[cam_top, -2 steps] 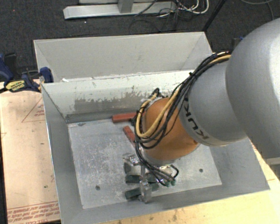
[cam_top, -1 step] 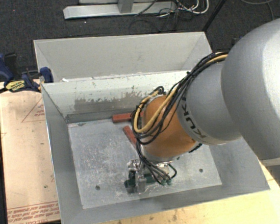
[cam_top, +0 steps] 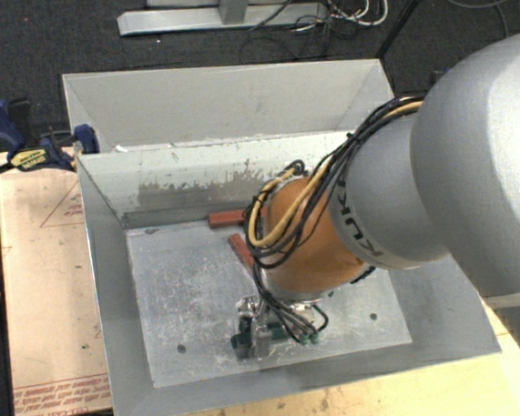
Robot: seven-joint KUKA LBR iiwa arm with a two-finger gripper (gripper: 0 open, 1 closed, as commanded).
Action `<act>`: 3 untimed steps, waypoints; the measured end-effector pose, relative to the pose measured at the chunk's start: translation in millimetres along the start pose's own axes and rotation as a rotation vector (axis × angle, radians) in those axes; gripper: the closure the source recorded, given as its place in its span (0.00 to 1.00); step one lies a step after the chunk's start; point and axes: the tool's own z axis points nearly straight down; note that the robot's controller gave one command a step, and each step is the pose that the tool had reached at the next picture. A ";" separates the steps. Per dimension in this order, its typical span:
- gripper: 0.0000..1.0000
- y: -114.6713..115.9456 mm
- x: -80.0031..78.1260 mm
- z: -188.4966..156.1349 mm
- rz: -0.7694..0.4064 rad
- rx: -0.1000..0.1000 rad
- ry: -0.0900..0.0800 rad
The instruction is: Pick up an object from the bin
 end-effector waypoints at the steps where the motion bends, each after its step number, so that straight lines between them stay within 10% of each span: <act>1: 1.00 -0.1 1.1 -3.1 0.000 0.001 0.004; 3: 1.00 0.0 1.7 -43.7 0.000 0.001 0.005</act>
Offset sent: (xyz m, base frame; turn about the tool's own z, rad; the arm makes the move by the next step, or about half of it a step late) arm 0.0000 0.0001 0.0888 0.0000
